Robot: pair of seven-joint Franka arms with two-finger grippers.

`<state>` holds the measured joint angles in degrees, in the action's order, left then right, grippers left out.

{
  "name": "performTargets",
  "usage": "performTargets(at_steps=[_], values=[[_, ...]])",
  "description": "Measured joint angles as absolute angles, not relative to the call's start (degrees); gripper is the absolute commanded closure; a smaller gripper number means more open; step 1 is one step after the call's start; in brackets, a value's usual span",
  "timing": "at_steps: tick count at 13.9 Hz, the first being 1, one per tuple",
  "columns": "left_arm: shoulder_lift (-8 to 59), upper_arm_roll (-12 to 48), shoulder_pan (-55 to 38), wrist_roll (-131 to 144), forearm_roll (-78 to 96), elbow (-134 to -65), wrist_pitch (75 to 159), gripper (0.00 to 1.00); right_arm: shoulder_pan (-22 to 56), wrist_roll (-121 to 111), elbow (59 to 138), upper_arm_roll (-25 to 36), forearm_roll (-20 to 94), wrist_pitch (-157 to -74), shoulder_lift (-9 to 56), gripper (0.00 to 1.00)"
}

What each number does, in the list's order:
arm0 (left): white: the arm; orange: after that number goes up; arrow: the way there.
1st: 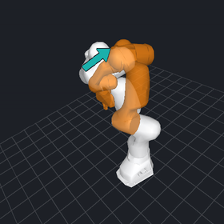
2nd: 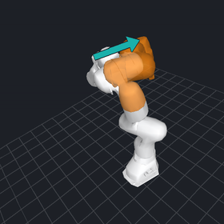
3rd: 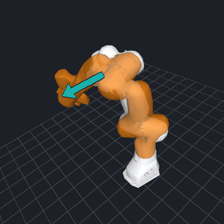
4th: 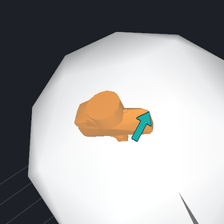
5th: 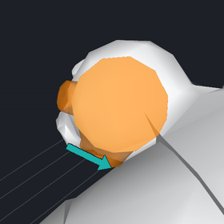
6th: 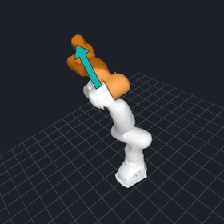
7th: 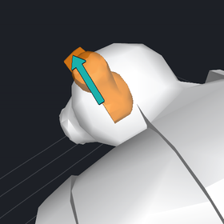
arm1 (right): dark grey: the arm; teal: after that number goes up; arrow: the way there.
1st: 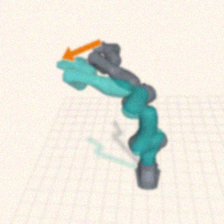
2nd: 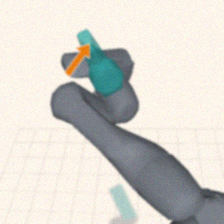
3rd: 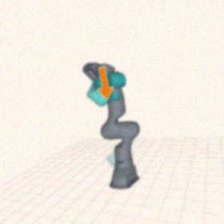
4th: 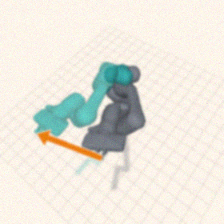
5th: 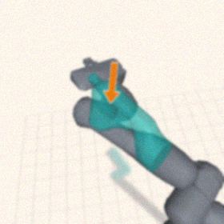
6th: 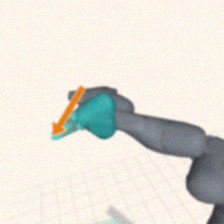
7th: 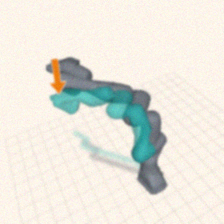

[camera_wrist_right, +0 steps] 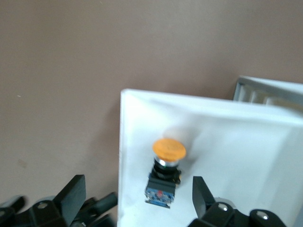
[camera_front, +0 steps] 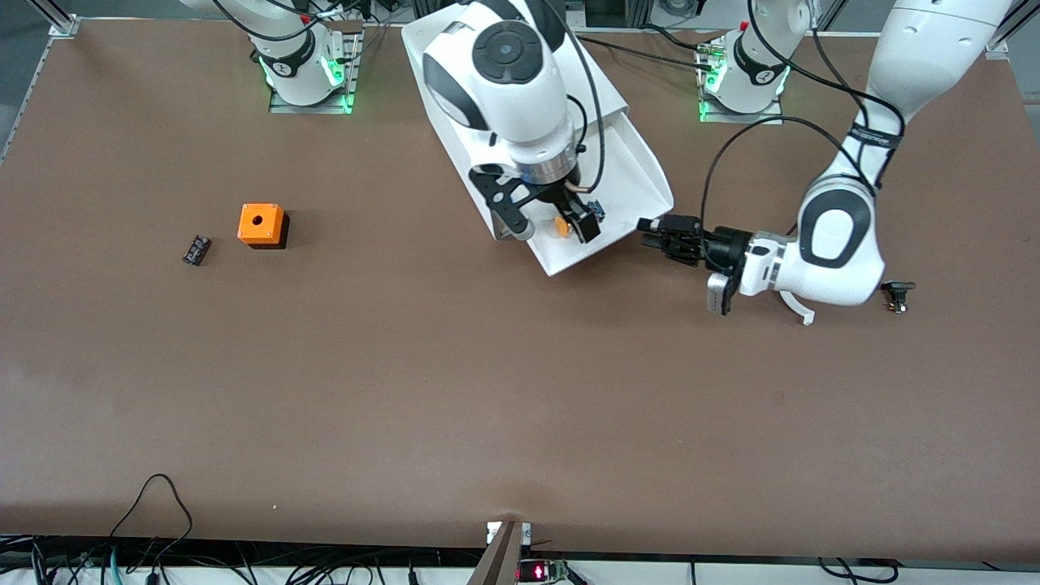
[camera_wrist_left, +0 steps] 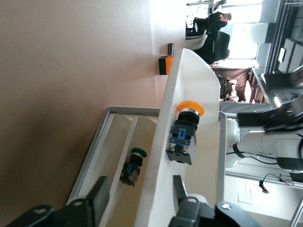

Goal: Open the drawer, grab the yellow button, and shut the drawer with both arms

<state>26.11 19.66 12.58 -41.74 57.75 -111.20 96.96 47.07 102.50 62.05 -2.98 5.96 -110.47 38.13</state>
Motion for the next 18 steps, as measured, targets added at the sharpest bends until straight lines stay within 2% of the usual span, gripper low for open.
performTargets(at_steps=[8, 9, 10, 11, 13, 14, 18], values=[[25.8, 20.2, 13.9, -20.1, 38.0, -92.6, 85.1, 0.0, 49.5, 106.7, 62.0, -2.8, 5.6, -110.7, 41.7, 0.0], [25.8, 20.5, 13.8, -17.7, 35.1, -90.9, 84.4, 0.0, 49.5, 106.9, 62.0, -2.8, 5.6, -111.0, 42.1, 0.03], [25.6, 20.8, 13.6, -15.3, 32.4, -89.5, 84.0, 0.0, 49.5, 107.0, 62.0, -2.8, 5.5, -111.2, 42.6, 0.11], [25.3, 21.5, 13.5, -12.7, 29.6, -88.2, 83.8, 0.0, 49.7, 107.0, 62.0, -2.8, 5.4, -111.5, 43.0, 0.26], [24.3, 23.5, 13.3, -7.3, 23.4, -86.0, 83.7, 0.0, 50.2, 107.0, 62.0, -2.8, 5.0, -111.5, 43.3, 0.69], [23.5, 25.1, 13.1, -4.6, 19.1, -84.9, 83.6, 0.0, 50.4, 107.0, 62.0, -2.8, 5.0, -111.5, 43.3, 1.0], [19.8, 29.6, 12.3, -1.1, 2.6, -82.6, 83.2, 0.0, 50.5, 107.0, 61.5, -2.8, 4.9, -110.4, 43.3, 1.0]])
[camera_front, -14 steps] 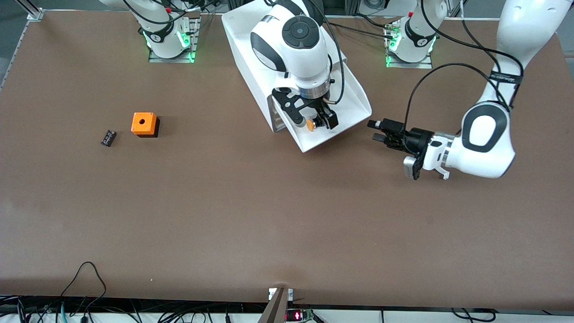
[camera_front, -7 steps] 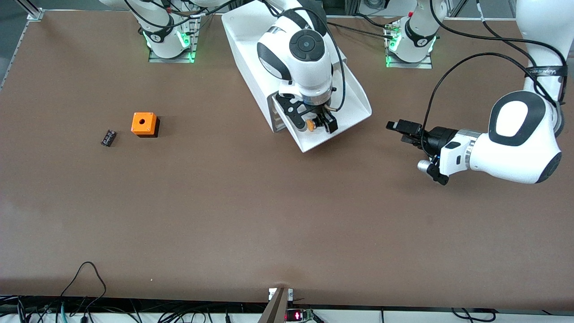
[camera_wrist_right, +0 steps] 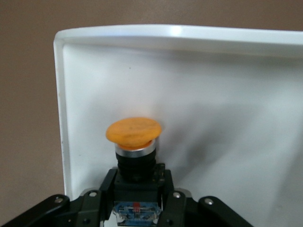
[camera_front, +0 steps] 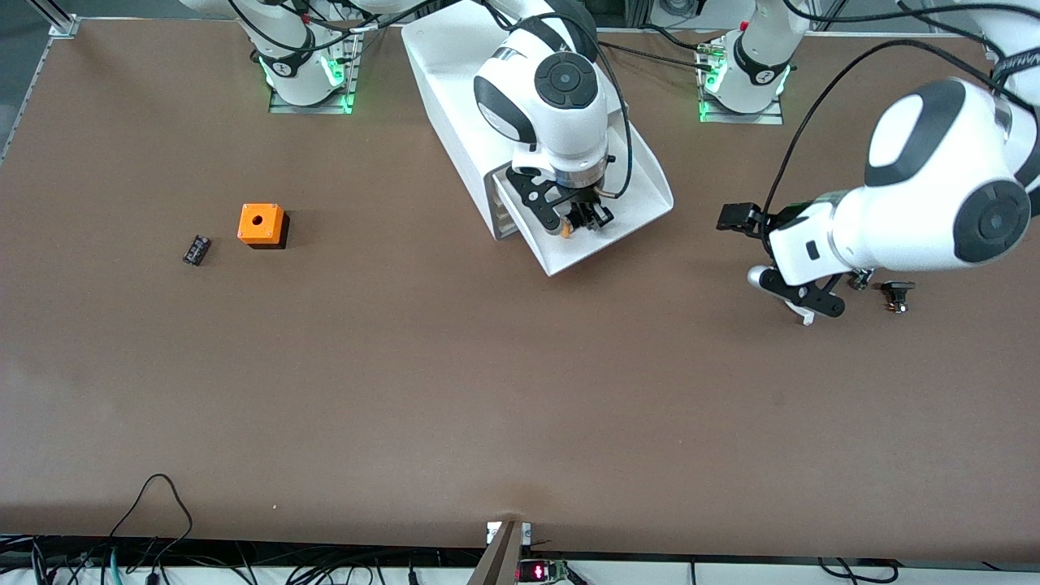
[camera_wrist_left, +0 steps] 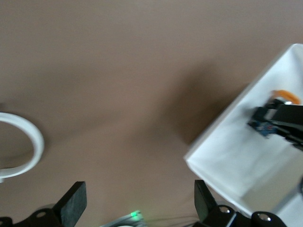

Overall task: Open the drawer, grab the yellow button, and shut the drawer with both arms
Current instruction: 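Lift the orange button out with the right gripper while the left gripper releases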

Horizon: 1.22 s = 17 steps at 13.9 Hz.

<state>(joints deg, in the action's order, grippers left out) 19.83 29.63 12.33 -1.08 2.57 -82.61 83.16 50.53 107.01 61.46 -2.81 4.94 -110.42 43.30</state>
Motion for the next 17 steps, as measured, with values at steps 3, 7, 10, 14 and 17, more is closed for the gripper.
performTargets(at_steps=[3, 7, 10, 14, 17], values=[[18.7, 29.7, 12.3, -1.1, -5.9, -80.8, 81.9, 0.0, 50.5, 107.0, 59.8, -2.8, 4.9, -108.5, 42.8, 1.0], [19.1, 29.3, 12.5, -1.0, -7.9, -79.0, 83.9, 0.0, 48.3, 105.6, 57.2, -2.4, 4.9, -107.3, 39.8, 1.0], [19.3, 29.3, 12.8, 4.1, -8.0, -78.7, 84.2, 0.0, 44.4, 95.1, 57.0, -2.3, 5.1, -103.7, 37.7, 1.0], [20.1, 30.1, 12.5, 18.0, -7.0, -81.7, 90.8, 0.0, 35.9, 76.3, 57.0, -2.1, 7.5, -97.7, 35.5, 1.0], [20.9, 33.1, 12.0, 30.1, -6.8, -88.1, 101.5, 0.0, 29.5, 61.0, 57.1, -1.9, 7.8, -93.4, 35.3, 1.0]])
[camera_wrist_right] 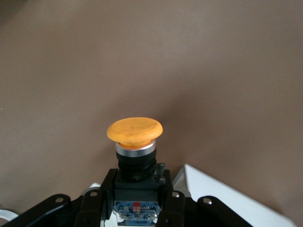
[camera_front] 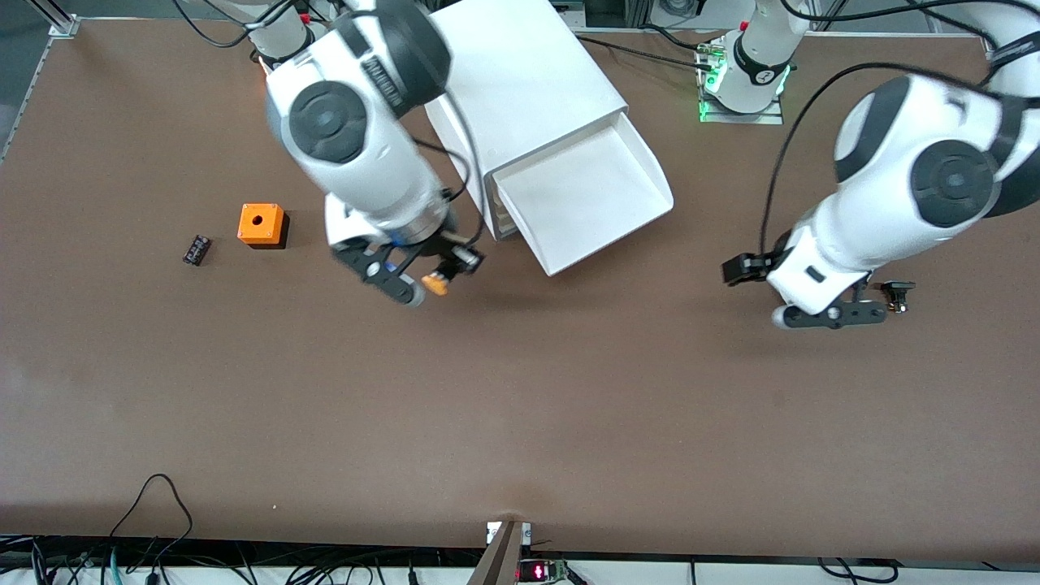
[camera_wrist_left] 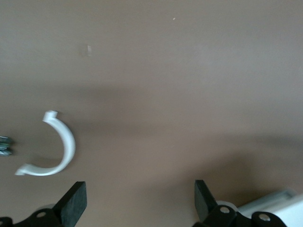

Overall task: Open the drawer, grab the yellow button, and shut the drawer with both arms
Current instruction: 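Lift the orange button out with the right gripper while the left gripper releases, then push the drawer shut with the left gripper while the right gripper carries the button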

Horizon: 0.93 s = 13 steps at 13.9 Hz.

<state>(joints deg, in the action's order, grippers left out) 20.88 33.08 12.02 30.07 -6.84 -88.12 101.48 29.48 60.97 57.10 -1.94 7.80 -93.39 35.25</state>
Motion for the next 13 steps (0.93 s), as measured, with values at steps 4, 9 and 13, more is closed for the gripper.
performTargets(at_steps=[4, 9, 13], values=[[21.0, 37.4, 11.5, 44.7, -6.8, -98.1, 116.5, 0.0, 21.5, 40.7, 59.8, -1.2, 7.7, -90.0, 35.6, 1.0], [21.0, 40.2, 8.9, 55.7, -6.8, -106.0, 123.0, 0.0, 16.6, 19.6, 67.6, 4.0, 7.7, -93.8, 36.1, 1.0], [21.0, 40.6, 7.0, 59.0, -6.8, -107.3, 123.6, 0.0, 12.5, 7.2, 76.4, 4.5, 7.6, -104.2, 36.7, 1.0]])
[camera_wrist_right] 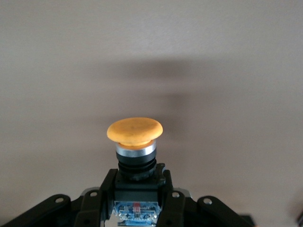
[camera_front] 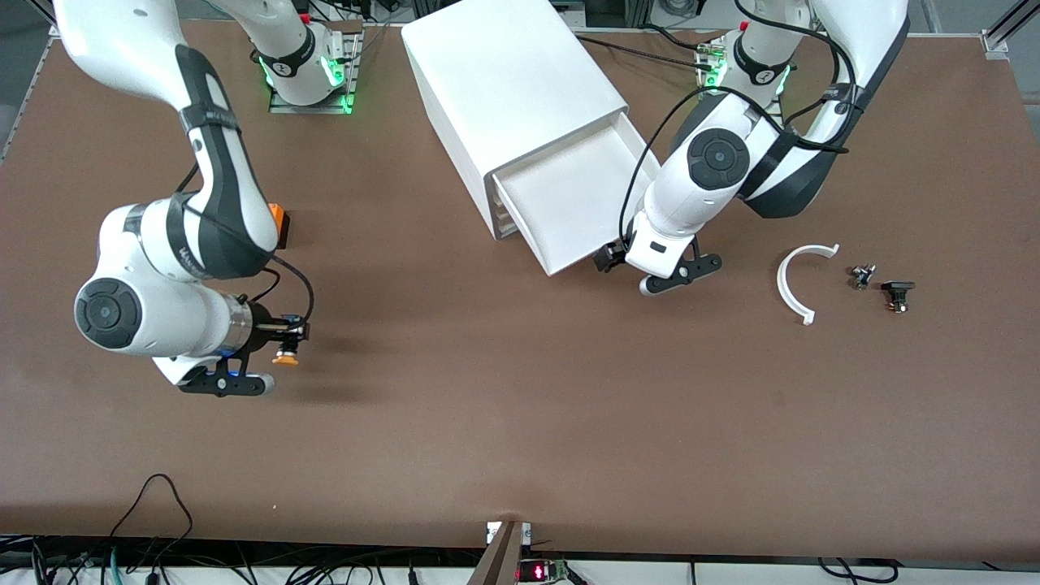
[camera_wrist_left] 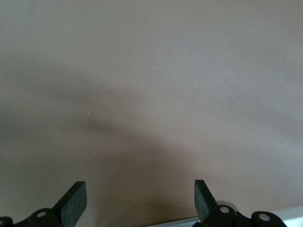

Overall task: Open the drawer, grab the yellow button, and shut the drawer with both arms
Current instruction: 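Push the drawer shut with the left gripper while the right gripper carries the button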

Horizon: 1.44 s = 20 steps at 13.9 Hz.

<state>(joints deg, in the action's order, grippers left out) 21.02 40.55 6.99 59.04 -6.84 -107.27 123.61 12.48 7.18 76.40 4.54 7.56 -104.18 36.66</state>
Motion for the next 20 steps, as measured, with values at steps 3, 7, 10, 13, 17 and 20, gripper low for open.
performTargets(at_steps=[3, 7, 10, 13, 17, 20], values=[[21.0, 41.7, 5.9, 60.4, -6.9, -108.6, 123.6, 0.0, 9.7, 0.9, 83.9, 4.9, 6.1, -114.5, 37.7, 1.0], [21.0, 44.6, 5.5, 62.0, -6.9, -109.7, 123.5, 0.0, 8.4, -0.3, 91.0, 5.3, 3.2, -125.3, 40.0, 1.0], [20.8, 47.4, 5.7, 64.5, -6.9, -110.5, 122.6, 0.0, 7.8, -0.3, 92.0, 5.5, 3.1, -127.0, 41.0, 1.0], [20.8, 49.6, 5.7, 65.4, -6.9, -111.2, 120.6, 0.0, 7.4, -0.3, 92.1, 5.5, 3.1, -127.4, 41.2, 0.94], [20.8, 51.5, 5.8, 65.8, -6.8, -111.2, 118.0, 0.0, 7.3, -0.3, 92.1, 5.5, 3.1, -127.4, 41.2, 0.0], [20.8, 52.9, 5.8, 65.9, -4.8, -111.3, 117.3, 0.0, 7.3, -0.3, 92.0, 5.5, 3.1, -127.7, 41.1, 0.0]])
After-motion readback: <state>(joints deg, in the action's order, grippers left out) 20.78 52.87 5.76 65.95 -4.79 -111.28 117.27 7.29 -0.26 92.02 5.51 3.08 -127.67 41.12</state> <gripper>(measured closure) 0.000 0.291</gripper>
